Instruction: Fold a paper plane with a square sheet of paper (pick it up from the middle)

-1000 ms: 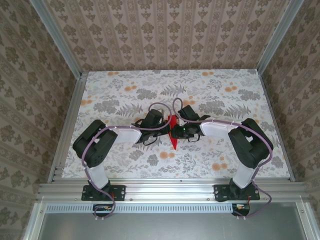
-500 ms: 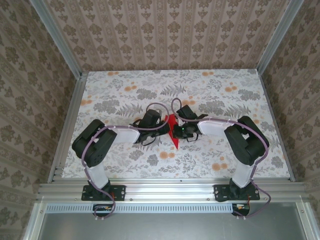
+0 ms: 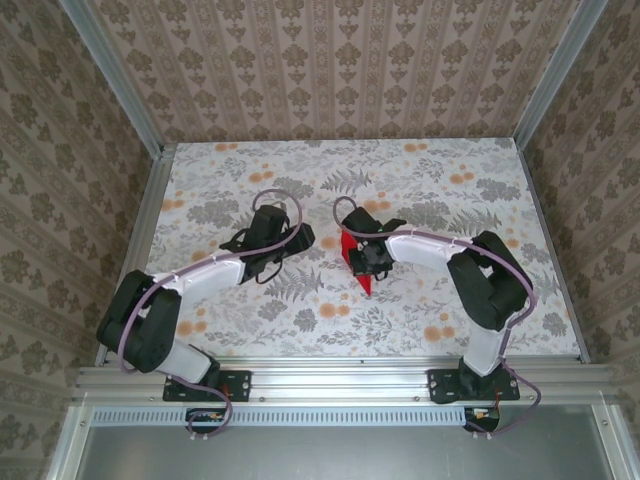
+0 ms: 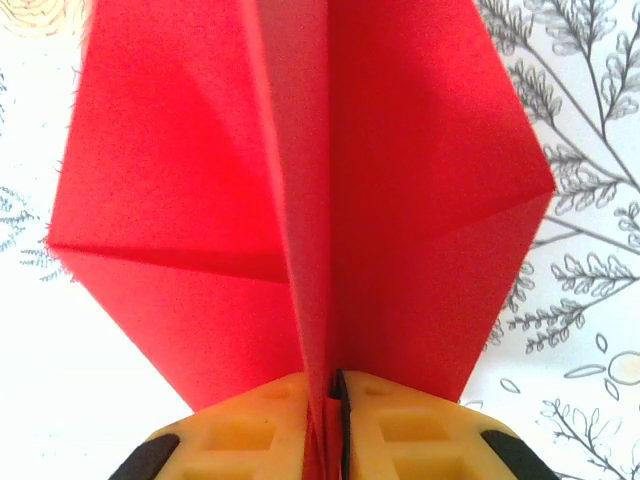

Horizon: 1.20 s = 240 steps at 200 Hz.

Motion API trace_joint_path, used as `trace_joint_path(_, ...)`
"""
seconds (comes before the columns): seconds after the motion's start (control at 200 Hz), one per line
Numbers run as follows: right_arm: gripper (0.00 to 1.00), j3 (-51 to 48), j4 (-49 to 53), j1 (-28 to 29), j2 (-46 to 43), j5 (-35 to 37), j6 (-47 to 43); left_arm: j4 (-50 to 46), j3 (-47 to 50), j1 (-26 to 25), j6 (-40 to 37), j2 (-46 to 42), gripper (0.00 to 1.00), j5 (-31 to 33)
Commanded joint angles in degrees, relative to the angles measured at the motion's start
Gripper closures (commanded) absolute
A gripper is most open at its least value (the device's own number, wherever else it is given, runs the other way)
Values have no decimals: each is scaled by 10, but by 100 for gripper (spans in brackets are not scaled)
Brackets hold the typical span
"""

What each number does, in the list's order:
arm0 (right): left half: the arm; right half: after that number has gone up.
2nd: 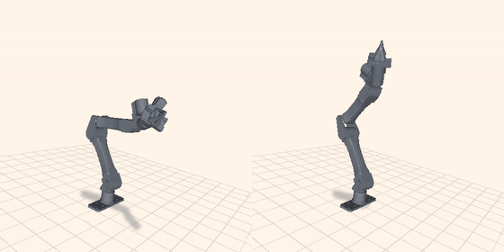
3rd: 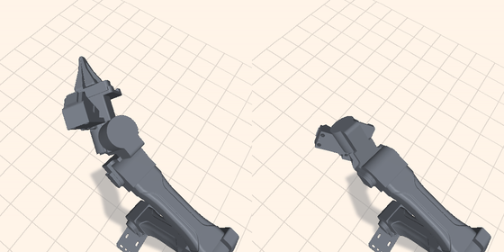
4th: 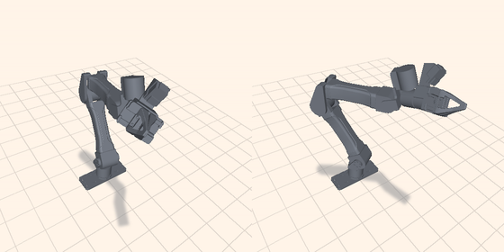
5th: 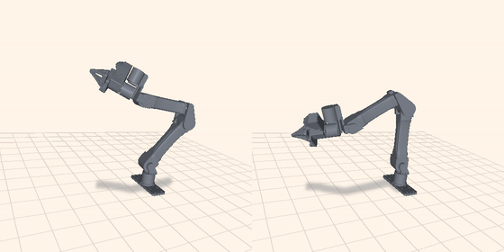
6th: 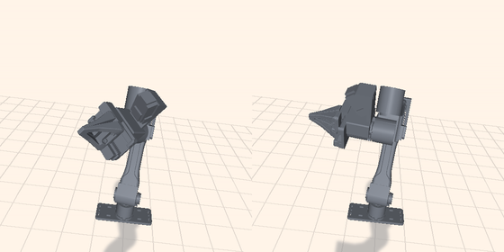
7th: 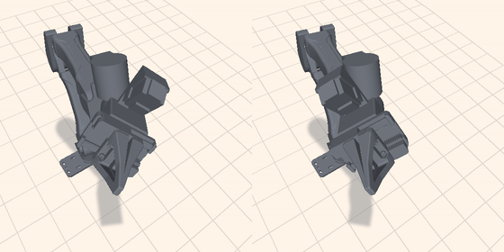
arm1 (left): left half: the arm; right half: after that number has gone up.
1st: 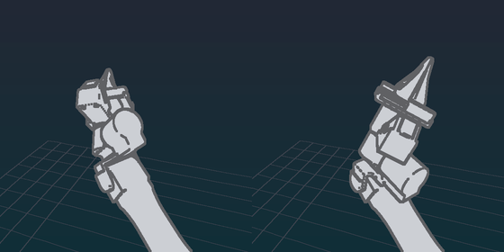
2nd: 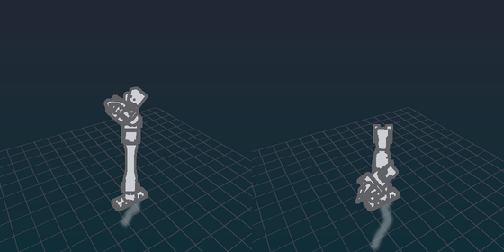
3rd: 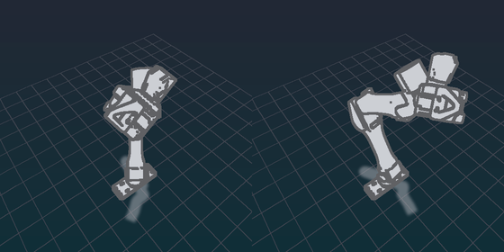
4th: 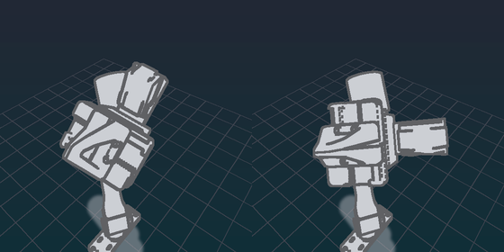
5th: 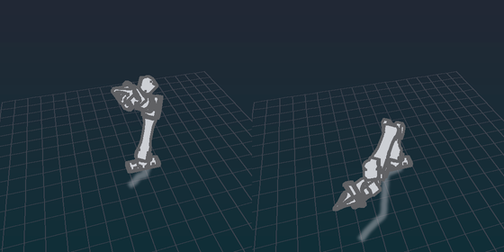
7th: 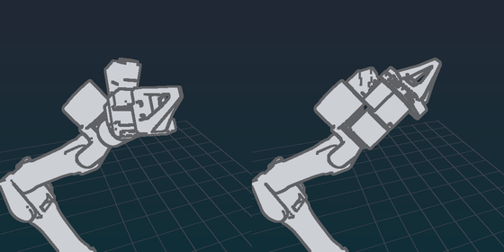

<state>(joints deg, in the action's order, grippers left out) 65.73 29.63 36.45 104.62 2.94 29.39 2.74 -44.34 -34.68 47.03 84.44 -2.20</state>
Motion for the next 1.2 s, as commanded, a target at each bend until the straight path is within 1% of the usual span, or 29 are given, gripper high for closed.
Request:
trace_joint_path(0.0, 81, 26, 42, 7, 26, 42, -13, -36, 16, 4, -11, -9, 35, 15)
trace_joint_path(0.145, 78, 37, 44, 11, 47, 46, -14, -36, 21, 4, -6, -2, 35, 14)
trace_joint_path(0.24, 78, 37, 45, 15, 56, 50, -14, -37, 23, 5, -4, 1, 35, 15)
trace_joint_path(0.37, 81, 35, 46, 20, 65, 59, -13, -45, 24, 5, -2, 0, 34, 18)
trace_joint_path(0.435, 84, 36, 47, 21, 64, 59, -12, -50, 25, 6, -2, -4, 34, 21)
trace_joint_path(0.625, 90, 48, 44, 21, 20, 78, -10, -82, 27, 11, -1, -27, 33, 41)
trace_joint_path(0.72, 92, 66, 45, 16, 12, 95, -13, -104, 29, 16, 0, -42, 33, 54)
trace_joint_path(0.795, 92, 83, 45, 4, 26, 98, -16, -126, 31, 20, 1, -57, 33, 68)
trace_joint_path(0.89, 93, 107, 45, -11, 53, 102, -21, -157, 35, 23, 2, -81, 31, 94)
trace_joint_path(1.025, 93, 142, 43, -29, 95, 102, -25, -208, 37, 29, -1, -117, 23, 133)
trace_joint_path(1.195, 91, 175, 49, -37, 132, 106, -23, -244, 41, 41, -10, -161, 18, 156)
